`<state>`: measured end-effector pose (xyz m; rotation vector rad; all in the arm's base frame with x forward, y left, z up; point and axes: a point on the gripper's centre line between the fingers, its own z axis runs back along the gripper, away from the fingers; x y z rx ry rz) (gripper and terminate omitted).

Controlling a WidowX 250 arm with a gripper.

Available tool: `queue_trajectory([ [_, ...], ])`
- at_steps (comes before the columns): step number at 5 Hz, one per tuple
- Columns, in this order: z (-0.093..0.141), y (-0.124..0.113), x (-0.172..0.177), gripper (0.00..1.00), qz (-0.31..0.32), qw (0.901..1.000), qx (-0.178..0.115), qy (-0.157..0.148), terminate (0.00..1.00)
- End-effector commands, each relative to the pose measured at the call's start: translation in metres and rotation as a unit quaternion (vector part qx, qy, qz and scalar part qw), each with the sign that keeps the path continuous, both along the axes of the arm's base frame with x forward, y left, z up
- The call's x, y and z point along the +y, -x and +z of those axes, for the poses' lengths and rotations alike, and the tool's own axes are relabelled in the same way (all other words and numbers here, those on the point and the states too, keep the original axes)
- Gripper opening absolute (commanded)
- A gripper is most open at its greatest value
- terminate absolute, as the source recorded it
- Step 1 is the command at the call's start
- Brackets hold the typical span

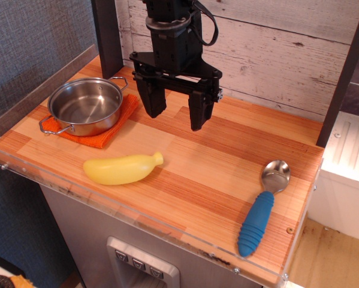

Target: Put the banana in the pot

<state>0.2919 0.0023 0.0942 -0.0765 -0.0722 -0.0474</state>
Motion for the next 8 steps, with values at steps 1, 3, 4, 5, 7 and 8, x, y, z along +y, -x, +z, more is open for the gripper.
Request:
queue_trajectory([
  [1, 0.0, 0.0, 0.0, 1.0, 0.0, 1.0, 0.0, 0.0, 0.0],
  [3, -0.005, 0.046, 0.039, 1.0, -0.009, 0.9999, 0.012, -0.009, 0.0],
  [4, -0.016, 0.065, 0.054, 1.0, -0.033, 0.9994, 0.006, -0.004, 0.0],
  [5, -0.035, 0.06, 0.053, 1.0, -0.056, 0.9984, 0.002, 0.003, 0.0],
  [7, -0.038, 0.028, 0.028, 1.0, -0.138, 0.9902, -0.022, -0.003, 0.0],
  [8, -0.043, 0.019, 0.025, 1.0, -0.149, 0.9885, -0.018, -0.014, 0.0],
])
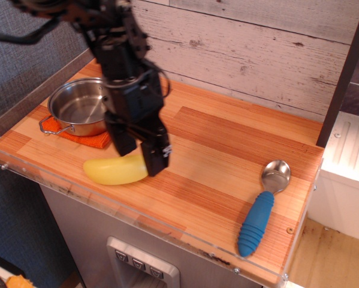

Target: Put the banana in the pot

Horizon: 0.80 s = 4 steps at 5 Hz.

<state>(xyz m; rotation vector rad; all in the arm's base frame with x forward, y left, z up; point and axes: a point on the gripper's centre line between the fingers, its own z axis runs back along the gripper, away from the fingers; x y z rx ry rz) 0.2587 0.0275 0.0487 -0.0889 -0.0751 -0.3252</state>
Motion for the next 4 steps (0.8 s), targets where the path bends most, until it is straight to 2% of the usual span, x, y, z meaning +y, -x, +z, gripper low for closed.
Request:
queue_trajectory([
  [1, 0.001, -0.016, 0.008, 1.0, -0.001, 0.9998, 0.0, -0.02, 0.0],
  [2, 0.004, -0.013, 0.019, 1.0, 0.009, 0.9998, -0.001, -0.017, 0.0],
  [3, -0.003, -0.007, 0.03, 1.0, 0.018, 0.9997, 0.011, -0.011, 0.0],
  [4, -0.021, -0.003, 0.035, 1.0, 0.027, 0.9992, 0.029, -0.001, 0.0],
])
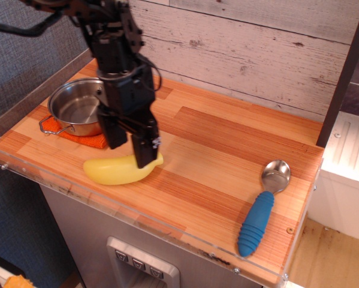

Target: Put the banana in the pot

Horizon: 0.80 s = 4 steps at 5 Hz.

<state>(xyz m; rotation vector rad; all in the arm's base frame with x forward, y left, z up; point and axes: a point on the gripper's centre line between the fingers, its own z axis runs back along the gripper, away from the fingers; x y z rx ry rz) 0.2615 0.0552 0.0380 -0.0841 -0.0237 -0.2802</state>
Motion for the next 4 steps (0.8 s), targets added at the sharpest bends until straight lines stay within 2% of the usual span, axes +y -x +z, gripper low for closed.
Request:
queue_trajectory([
  [1, -0.023, 0.0, -0.002, 1.0, 0.001, 0.9999, 0.016, 0.002, 0.0],
  [2, -0.034, -0.001, -0.01, 1.0, -0.005, 0.9996, 0.028, -0.004, 0.0],
  [3, -0.043, -0.002, -0.011, 0.0, 0.008, 0.9993, 0.037, -0.003, 0.0],
  [4, -0.032, -0.002, -0.014, 0.0, 0.012, 0.9991, 0.04, -0.005, 0.0],
])
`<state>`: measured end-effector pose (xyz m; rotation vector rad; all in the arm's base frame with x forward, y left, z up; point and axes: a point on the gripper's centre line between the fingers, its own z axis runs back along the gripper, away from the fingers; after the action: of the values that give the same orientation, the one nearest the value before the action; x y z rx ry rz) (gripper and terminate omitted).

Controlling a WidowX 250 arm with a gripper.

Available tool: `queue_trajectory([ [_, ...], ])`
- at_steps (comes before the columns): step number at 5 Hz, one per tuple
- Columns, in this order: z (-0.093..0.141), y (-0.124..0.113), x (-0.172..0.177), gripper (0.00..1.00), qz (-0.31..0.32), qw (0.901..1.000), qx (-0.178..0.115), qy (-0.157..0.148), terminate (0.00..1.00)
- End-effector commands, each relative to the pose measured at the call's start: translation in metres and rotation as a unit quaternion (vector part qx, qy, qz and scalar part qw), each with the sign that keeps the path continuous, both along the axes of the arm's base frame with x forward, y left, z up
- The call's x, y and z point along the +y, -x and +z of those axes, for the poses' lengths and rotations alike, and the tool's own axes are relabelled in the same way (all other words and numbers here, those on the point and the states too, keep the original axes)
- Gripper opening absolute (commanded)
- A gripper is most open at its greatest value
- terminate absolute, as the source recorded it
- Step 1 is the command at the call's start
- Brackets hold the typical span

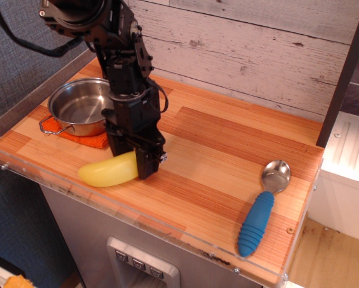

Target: Put the banana in the pot

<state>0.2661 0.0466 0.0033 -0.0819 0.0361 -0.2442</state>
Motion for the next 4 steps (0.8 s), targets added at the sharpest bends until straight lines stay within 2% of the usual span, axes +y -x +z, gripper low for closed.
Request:
queue_trajectory([
  [1, 0.009, 0.008, -0.003, 0.0, 0.017, 0.999, 0.029, 0.028, 0.0],
  [2, 0.029, 0.01, 0.003, 0.0, 0.051, 0.998, 0.028, 0.025, 0.0],
  [3, 0.066, -0.003, 0.014, 0.0, 0.117, 0.992, -0.014, 0.044, 0.0],
  [4, 0.091, -0.019, 0.046, 0.0, 0.168, 0.9834, -0.045, 0.051, 0.0],
])
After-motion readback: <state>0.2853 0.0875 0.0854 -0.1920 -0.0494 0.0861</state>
